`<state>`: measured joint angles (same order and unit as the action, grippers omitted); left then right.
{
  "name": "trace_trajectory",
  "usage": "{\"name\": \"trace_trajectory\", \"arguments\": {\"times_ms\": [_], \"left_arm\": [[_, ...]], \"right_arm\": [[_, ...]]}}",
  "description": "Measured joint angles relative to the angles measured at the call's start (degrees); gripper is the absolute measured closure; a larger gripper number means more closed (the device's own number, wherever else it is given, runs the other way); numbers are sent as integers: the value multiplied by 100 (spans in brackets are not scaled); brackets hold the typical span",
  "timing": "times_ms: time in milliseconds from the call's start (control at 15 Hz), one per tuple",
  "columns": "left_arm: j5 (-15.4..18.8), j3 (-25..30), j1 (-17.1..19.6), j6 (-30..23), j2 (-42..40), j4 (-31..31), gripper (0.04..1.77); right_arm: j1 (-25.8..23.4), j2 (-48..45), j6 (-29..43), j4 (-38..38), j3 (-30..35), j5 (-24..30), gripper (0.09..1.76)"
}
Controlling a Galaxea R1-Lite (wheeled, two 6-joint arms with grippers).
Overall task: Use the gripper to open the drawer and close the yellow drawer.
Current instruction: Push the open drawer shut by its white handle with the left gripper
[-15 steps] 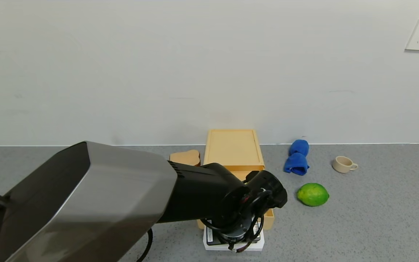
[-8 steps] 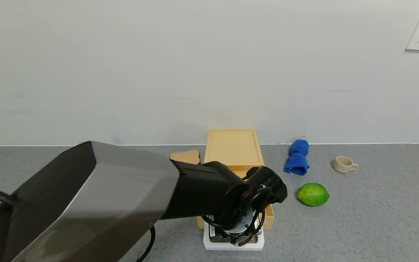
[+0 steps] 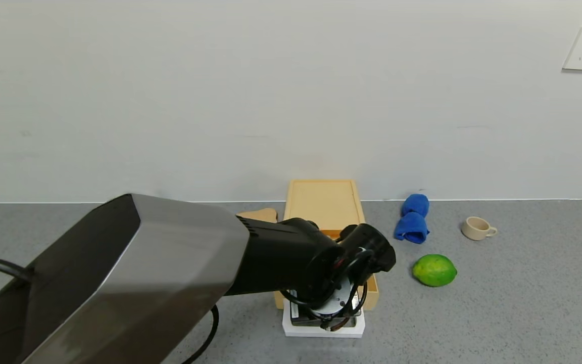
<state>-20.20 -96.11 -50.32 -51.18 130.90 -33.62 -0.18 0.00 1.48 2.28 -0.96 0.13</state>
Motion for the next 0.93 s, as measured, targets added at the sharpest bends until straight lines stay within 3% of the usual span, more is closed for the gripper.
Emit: {"name": "trace_trajectory", "arguments": {"times_ms": [400, 933], "left_arm": [[-57, -146, 72, 204, 51, 63, 170], [-77, -245, 291, 705, 151, 639, 170]], "right_arm": [[0, 0, 1, 0, 0, 2, 15], [0, 0, 0, -2, 0, -2, 15]]}}
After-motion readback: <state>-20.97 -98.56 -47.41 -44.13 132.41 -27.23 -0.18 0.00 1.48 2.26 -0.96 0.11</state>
